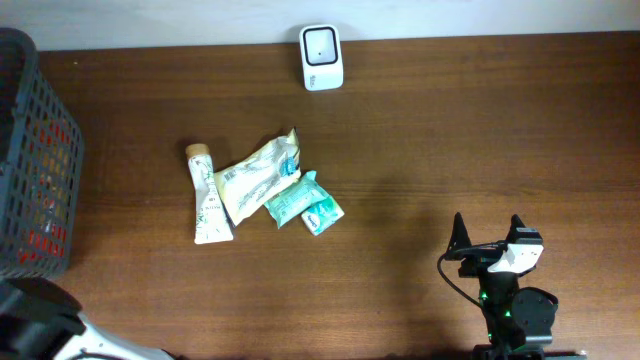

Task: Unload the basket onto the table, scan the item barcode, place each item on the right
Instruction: 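Pull spaghetti package from basket with left gripper, set on table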

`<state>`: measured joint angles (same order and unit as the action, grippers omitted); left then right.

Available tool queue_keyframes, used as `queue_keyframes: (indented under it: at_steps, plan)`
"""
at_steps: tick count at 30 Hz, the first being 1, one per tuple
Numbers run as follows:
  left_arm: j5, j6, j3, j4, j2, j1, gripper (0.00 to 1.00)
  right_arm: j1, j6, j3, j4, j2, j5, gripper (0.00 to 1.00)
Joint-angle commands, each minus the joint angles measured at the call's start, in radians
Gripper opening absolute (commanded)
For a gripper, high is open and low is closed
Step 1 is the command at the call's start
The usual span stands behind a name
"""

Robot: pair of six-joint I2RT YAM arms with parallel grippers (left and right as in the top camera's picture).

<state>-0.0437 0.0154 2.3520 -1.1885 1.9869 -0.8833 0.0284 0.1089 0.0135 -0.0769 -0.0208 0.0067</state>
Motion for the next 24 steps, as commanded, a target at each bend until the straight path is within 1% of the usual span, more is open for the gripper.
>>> queue_keyframes:
  at_steps: [1, 2, 3, 4, 7, 9, 10, 13, 14, 15, 16, 17, 18, 19, 20, 22, 24]
  plan:
    - [-0.156, -0.155, -0.005, -0.008, 0.18, -0.016, 0.99, -0.001, 0.003, -0.008, -0.002, 0.006, 0.002, 0.99]
    - [-0.285, -0.252, -0.009, -0.022, 0.249, -0.016, 0.98, -0.001, 0.003, -0.008, -0.002, 0.006, 0.002, 0.99]
    - [-0.356, -0.314, -0.01, -0.035, 0.29, -0.016, 0.99, -0.001, 0.003, -0.008, -0.002, 0.006, 0.002, 0.99]
    - [-0.383, -0.355, -0.011, -0.047, 0.341, -0.016, 0.98, -0.001, 0.003, -0.008, -0.002, 0.006, 0.002, 0.99]
    - [-0.383, -0.359, -0.016, -0.048, 0.465, -0.014, 0.99, -0.001, 0.003, -0.008, -0.002, 0.006, 0.002, 0.99]
    - [-0.391, -0.374, -0.016, -0.049, 0.52, -0.008, 0.99, -0.001, 0.003, -0.008, -0.002, 0.006, 0.002, 0.99]
    - [-0.402, -0.4, -0.016, -0.056, 0.547, -0.003, 0.99, -0.001, 0.003, -0.008, -0.002, 0.006, 0.002, 0.99]
    - [-0.425, -0.415, -0.016, -0.078, 0.643, 0.016, 0.96, -0.001, 0.003, -0.008, -0.002, 0.006, 0.002, 0.99]
    - [-0.425, -0.415, -0.016, -0.085, 0.67, 0.024, 0.91, -0.001, 0.003, -0.008, -0.002, 0.006, 0.002, 0.99]
    - [-0.425, -0.415, -0.016, -0.089, 0.692, 0.033, 0.7, -0.001, 0.003, -0.008, -0.002, 0.006, 0.002, 0.98]
    - [-0.424, -0.414, -0.016, -0.093, 0.698, 0.04, 0.44, -0.001, 0.003, -0.008, -0.002, 0.006, 0.002, 0.98]
    - [-0.424, -0.414, -0.016, -0.097, 0.698, 0.041, 0.13, -0.001, 0.003, -0.008, -0.002, 0.006, 0.002, 0.99]
    - [-0.424, -0.414, -0.016, -0.101, 0.698, 0.041, 0.02, -0.001, 0.003, -0.008, -0.002, 0.006, 0.002, 0.99]
    - [-0.421, -0.414, -0.016, -0.108, 0.698, 0.04, 0.0, -0.001, 0.003, -0.008, -0.002, 0.006, 0.002, 0.99]
    - [-0.421, -0.402, -0.014, -0.108, 0.697, 0.038, 0.0, -0.001, 0.003, -0.008, -0.002, 0.006, 0.002, 0.99]
    - [-0.425, -0.337, 0.029, -0.127, 0.678, 0.027, 0.0, -0.001, 0.003, -0.008, -0.002, 0.006, 0.002, 0.99]
    - [-0.423, -0.337, 0.186, -0.188, 0.613, 0.01, 0.0, -0.001, 0.003, -0.008, -0.002, 0.006, 0.002, 0.98]
